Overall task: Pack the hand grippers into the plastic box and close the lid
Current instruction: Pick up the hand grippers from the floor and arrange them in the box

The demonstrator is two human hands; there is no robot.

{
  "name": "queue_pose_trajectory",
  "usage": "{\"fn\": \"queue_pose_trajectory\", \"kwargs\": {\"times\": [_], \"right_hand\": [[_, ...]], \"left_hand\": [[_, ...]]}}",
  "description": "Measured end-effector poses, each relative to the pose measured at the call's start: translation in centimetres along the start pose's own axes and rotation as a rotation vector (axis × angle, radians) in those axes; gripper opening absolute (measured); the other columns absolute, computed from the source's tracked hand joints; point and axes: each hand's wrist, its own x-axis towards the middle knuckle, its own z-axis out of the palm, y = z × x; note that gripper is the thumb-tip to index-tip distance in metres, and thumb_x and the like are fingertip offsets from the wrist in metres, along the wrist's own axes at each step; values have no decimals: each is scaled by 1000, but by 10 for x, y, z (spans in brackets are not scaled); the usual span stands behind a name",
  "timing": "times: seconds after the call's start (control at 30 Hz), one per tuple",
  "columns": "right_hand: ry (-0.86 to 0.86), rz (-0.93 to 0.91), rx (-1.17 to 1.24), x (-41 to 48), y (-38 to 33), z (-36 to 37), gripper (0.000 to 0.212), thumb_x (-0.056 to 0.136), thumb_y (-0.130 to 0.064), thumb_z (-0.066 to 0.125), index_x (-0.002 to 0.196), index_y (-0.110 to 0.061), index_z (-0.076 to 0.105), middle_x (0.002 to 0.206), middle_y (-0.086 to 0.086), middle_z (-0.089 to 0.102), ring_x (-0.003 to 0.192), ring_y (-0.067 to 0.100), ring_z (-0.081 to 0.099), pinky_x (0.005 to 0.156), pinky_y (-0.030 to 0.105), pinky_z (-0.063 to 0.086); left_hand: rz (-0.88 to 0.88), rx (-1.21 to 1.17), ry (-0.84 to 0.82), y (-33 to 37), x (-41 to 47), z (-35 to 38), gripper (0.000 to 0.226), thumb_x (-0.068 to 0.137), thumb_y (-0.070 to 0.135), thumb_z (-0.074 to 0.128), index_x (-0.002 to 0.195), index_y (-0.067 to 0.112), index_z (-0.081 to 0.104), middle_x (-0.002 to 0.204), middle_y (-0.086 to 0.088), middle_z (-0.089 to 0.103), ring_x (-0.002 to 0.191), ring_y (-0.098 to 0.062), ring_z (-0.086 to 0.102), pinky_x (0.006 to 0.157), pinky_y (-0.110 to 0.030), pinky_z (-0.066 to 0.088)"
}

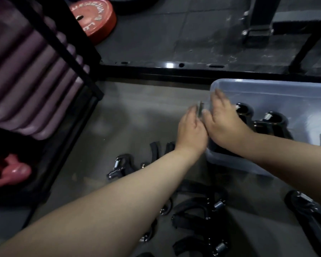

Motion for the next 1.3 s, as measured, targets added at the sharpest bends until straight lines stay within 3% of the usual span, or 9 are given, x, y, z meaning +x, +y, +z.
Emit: {"fn": "queue_pose_trajectory", "kwargs": {"times": [0.13, 0.27, 0.4, 0.47, 0.57, 0.87, 1.0, 1.1, 1.3], "right_hand": [[-91, -42, -147, 4, -20, 9, 68, 96, -26, 45, 154, -6, 15, 163, 8, -4, 149, 28, -3, 120, 44, 11], [-103, -33, -289, 7, -29, 21, 65, 93, -23, 45, 149, 2, 24, 162, 14, 0, 148, 32, -13, 121, 44, 1], [-127, -54, -322, 4, -28, 16, 64, 96, -24, 40, 151, 1, 21, 163, 11, 3, 148, 29, -16, 121, 40, -2], [-127, -63, -335, 4, -28, 16, 64, 96, -24, 40, 151, 1, 20, 163, 11, 6, 148, 30, -17, 121, 40, -3], [-135, -32, -323, 4, -29, 19, 64, 96, -25, 37, 152, 1, 18, 163, 9, 5, 147, 28, -19, 119, 39, -3], [-142, -14, -334, 4, -30, 18, 65, 97, -27, 37, 153, -1, 17, 163, 7, 4, 147, 26, -21, 120, 37, -2], [-146, -10, -322, 4, -31, 17, 65, 97, -27, 36, 153, -2, 16, 163, 4, 3, 147, 24, -22, 119, 36, -1], [-146, -17, -323, 4, -30, 17, 65, 97, -28, 36, 153, -2, 16, 163, 4, 4, 147, 24, -22, 119, 36, 0], [-141, -44, -310, 4, -27, 18, 64, 97, -26, 37, 152, 0, 18, 162, 7, 7, 147, 26, -21, 119, 36, 0]], "left_hand": [[18, 127, -114, -39, -14, -14, 61, 97, 49, 29, 140, 8, 47, 144, -13, 49, 135, -28, 42, 114, -43, 30], [26, 228, -102, -78, -31, -44, 53, 91, 29, 40, 137, 5, 50, 140, -13, 52, 132, -26, 43, 113, -29, 27], [-229, 527, 2, -128, -33, -80, 45, 84, 29, 51, 126, 13, 55, 127, -12, 54, 123, -32, 45, 105, -35, 34], [-383, 664, -25, -145, -35, -94, 44, 86, 43, 54, 121, 17, 55, 125, -9, 51, 123, -31, 43, 103, -38, 32], [-430, 679, -91, -155, -36, -101, 52, 85, 63, 50, 116, 23, 60, 124, -7, 54, 123, -30, 44, 102, -38, 32], [-289, 769, -282, -138, -47, -81, 100, 58, 82, 62, 133, 24, 31, 132, -4, 35, 128, -28, 33, 105, -43, 27], [-71, 928, -163, -139, -54, -80, 53, 79, 51, 56, 119, 18, 45, 121, -6, 43, 117, -30, 42, 99, -41, 31], [169, 1064, -209, -141, -51, -92, 28, 85, 31, 46, 107, 17, 56, 112, -5, 55, 111, -29, 50, 93, -38, 32], [221, 972, -642, -132, -39, -132, 50, 74, 66, 61, 105, 27, 60, 106, 4, 64, 103, -20, 59, 89, -33, 42]]}}
